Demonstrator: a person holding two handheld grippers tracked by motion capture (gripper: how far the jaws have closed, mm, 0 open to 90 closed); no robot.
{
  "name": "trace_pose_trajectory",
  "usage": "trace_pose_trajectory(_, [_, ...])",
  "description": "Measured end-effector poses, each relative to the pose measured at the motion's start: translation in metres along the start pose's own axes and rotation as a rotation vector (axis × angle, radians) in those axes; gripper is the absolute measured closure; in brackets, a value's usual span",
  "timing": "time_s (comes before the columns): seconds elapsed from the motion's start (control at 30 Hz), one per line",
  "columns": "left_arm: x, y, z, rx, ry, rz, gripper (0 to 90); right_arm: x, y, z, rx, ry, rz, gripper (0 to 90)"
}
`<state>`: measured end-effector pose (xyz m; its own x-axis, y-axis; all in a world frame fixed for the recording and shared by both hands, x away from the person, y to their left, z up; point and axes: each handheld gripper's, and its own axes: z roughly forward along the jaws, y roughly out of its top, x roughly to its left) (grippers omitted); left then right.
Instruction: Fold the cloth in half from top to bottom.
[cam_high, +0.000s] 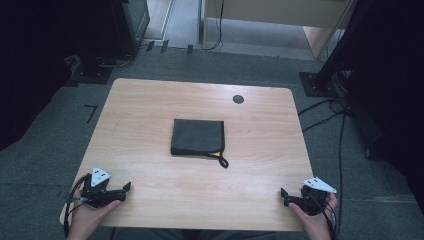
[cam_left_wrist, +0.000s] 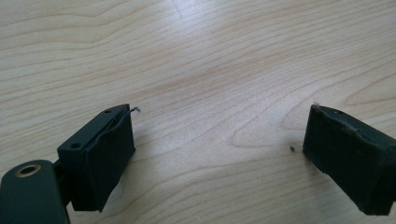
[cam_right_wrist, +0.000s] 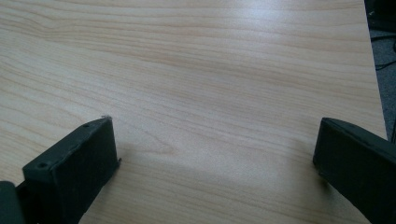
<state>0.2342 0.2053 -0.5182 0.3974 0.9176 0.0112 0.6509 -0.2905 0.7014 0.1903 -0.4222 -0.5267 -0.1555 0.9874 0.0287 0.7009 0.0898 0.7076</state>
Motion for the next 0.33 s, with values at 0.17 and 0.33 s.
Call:
trace_pose_trajectory(0.17, [0.0000, 0.0000, 0.0000, 0.000, 0.000, 0.000, 9.0, 0.0000, 0.0000, 0.0000, 0.000, 0.000, 0.000, 0.0])
trace_pose_trajectory(0.33, [-0.0001, 0.0000, 0.0000, 0.000, 0.000, 0.000, 9.1, -0.0014, 0.0001, 0.0000, -0.001, -0.017, 0.017, 0.0])
